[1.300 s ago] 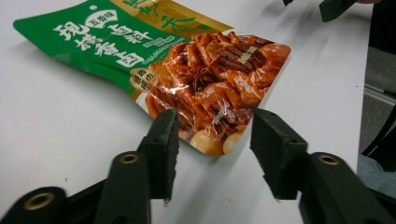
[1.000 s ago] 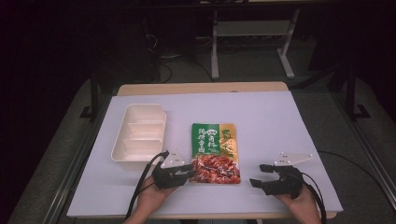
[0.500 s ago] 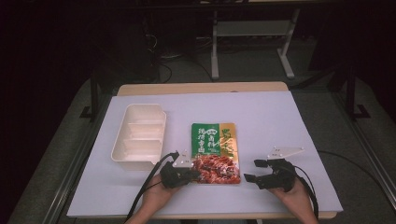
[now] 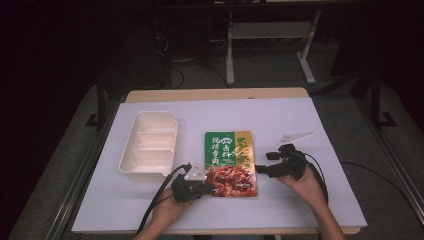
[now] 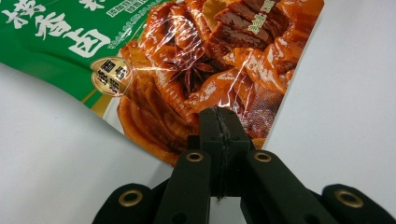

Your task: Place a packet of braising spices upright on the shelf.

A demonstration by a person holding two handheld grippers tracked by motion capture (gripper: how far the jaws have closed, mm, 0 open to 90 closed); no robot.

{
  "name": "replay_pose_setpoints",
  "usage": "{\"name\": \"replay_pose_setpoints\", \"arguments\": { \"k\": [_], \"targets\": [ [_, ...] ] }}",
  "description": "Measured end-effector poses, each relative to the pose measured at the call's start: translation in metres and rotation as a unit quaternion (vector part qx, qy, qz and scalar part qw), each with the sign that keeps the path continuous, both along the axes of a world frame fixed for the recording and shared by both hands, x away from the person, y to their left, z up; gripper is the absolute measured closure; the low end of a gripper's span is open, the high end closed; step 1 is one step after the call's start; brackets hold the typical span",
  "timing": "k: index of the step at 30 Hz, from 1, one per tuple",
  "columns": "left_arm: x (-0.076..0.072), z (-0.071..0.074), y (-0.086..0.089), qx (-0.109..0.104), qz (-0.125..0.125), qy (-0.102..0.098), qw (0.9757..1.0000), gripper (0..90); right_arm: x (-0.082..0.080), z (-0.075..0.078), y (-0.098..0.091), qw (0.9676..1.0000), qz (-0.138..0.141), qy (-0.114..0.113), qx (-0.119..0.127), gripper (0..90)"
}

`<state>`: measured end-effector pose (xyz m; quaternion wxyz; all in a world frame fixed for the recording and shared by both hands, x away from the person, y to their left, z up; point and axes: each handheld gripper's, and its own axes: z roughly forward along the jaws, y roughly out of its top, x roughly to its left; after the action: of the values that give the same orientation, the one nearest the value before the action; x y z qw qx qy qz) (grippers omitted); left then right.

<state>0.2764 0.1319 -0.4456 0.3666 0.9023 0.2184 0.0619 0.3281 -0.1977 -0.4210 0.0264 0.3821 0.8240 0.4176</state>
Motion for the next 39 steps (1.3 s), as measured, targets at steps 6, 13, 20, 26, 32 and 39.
{"name": "replay_pose_setpoints", "arguments": {
  "k": [6, 13, 20, 26, 32, 39],
  "targets": [
    [0.000, -0.004, 0.004, -0.022, 0.004, 0.001, 0.9997, 89.8, 0.023, 0.005, 0.009, 0.9998, -0.006, 0.014, -0.012, 23.5],
    [0.000, -0.004, 0.004, -0.023, 0.005, 0.001, 0.9997, 89.8, 0.051, 0.013, 0.017, 0.9995, -0.007, 0.024, -0.019, 23.8],
    [0.000, -0.004, 0.004, -0.022, 0.003, 0.001, 0.9998, 89.8, 0.073, 0.013, 0.022, 0.9993, -0.018, 0.029, -0.012, 24.6],
    [0.000, -0.004, 0.004, -0.022, 0.001, 0.001, 0.9998, 89.8, 0.088, -0.001, 0.029, 0.9983, -0.025, 0.047, -0.025, 28.0],
    [0.000, -0.004, 0.004, -0.022, 0.001, 0.000, 0.9998, 89.8, 0.096, -0.014, 0.033, 0.9973, -0.028, 0.068, -0.012, 36.8],
    [0.000, -0.003, 0.004, -0.021, 0.001, 0.000, 0.9998, 89.8, 0.094, -0.014, 0.032, 0.9973, -0.016, 0.072, 0.005, 55.1]
  ]
}}
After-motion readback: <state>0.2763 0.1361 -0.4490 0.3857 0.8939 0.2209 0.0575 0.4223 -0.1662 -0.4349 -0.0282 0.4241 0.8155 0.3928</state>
